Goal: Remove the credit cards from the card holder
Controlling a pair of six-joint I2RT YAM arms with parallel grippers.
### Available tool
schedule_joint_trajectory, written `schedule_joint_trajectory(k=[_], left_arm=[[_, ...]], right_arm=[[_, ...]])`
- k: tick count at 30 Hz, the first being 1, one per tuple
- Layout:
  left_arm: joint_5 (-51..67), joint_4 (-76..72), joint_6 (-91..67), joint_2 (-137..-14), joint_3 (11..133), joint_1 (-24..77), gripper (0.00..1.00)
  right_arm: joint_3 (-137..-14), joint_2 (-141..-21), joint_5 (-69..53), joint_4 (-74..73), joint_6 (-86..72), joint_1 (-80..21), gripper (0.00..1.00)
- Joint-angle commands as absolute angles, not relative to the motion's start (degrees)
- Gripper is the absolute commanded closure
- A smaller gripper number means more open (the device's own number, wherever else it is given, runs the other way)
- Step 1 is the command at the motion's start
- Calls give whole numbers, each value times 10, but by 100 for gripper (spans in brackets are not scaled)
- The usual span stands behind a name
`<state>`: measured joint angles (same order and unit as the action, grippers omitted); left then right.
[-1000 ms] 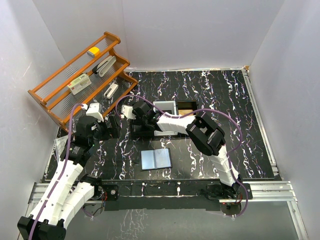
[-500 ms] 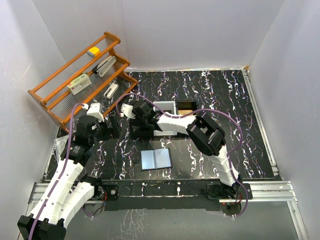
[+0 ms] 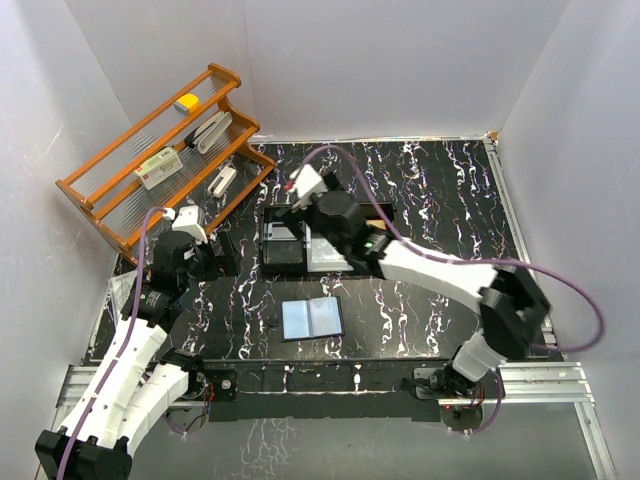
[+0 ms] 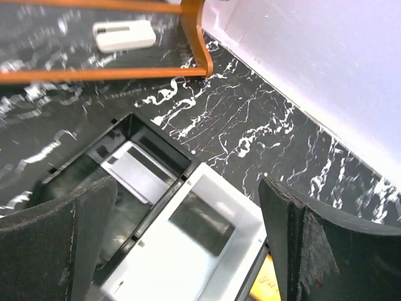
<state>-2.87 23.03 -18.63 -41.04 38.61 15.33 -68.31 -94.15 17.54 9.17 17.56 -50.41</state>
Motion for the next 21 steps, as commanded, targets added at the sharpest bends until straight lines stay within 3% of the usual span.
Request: schedule_joint_trajectory(k=[1, 3, 6, 8, 11, 15, 21], left_arm=[[-20, 244, -206, -406, 393, 152, 1], [47, 236, -221, -407, 392, 151, 1], [171, 194, -268, -421, 384, 151, 2], [251, 164, -303, -450, 382, 151, 7], [340, 146, -329, -501, 386, 156, 11], [336, 153, -327, -531, 386, 192, 12], [259, 203, -315, -610, 400, 300, 14]], right_arm=[[-602, -824, 203, 88, -30, -498, 3], [-574, -782, 179, 23, -117, -498, 5], [-528, -722, 136, -62, -280, -498, 21], [-486, -697, 78, -80, -367, -498, 29], [-440, -677, 16, -116, -474, -498, 33], [-378, -663, -38, -88, -561, -498, 48], [-348, -697, -71, -57, -612, -498, 54]])
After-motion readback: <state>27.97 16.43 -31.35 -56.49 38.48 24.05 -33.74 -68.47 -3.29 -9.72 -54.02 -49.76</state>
